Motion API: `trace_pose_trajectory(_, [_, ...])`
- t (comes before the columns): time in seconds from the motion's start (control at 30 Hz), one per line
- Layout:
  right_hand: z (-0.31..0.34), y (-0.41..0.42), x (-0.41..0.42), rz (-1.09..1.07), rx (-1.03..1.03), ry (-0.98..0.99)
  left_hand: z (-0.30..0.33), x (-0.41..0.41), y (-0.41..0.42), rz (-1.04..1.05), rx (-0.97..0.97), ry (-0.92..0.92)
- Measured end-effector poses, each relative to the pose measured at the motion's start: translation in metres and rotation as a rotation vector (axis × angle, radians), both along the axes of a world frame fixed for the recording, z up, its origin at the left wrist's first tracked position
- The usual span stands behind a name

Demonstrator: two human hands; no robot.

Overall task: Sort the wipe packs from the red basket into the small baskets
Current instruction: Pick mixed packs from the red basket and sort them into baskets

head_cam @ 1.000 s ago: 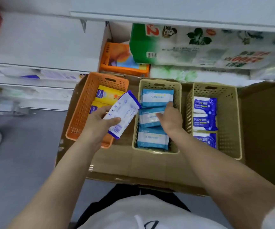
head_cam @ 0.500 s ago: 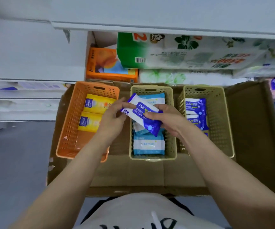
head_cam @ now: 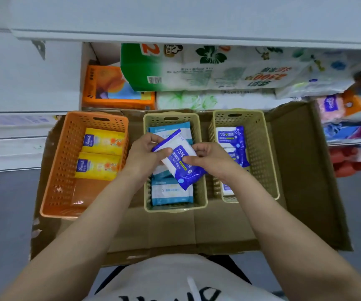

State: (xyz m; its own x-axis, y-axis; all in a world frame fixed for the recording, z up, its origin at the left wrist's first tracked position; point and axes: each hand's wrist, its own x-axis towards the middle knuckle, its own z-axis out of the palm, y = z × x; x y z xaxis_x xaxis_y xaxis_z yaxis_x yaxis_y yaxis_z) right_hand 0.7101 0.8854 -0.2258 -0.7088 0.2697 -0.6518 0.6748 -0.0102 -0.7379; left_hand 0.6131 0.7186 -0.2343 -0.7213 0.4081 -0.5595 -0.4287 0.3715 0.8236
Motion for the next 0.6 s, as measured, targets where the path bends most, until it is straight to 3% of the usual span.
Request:
trace_pose_trajectory(0.2, [0.004, 0.091, 0.021, 0.008, 0.187, 0.033, -0.008, 0.038, 0.068, 0.054, 0.003, 0.048])
trace_pose_trajectory(0.3, [-0.006, 0.149, 0.031, 0.061, 0.384, -0.036, -0.019, 0.066, 0.102, 0.006, -0.125, 0.099])
trace_pose_trajectory(0.4, [-0.024, 0.191, 0.027, 0.224, 0.568, -0.062, -0.032, 0.099, 0.130, -0.089, -0.285, 0.123])
trace_pose_trajectory(0.6, [-0.065, 0.214, -0.017, 0.691, 0.771, -0.064, -0.046, 0.129, 0.146, 0.046, -0.362, 0.213])
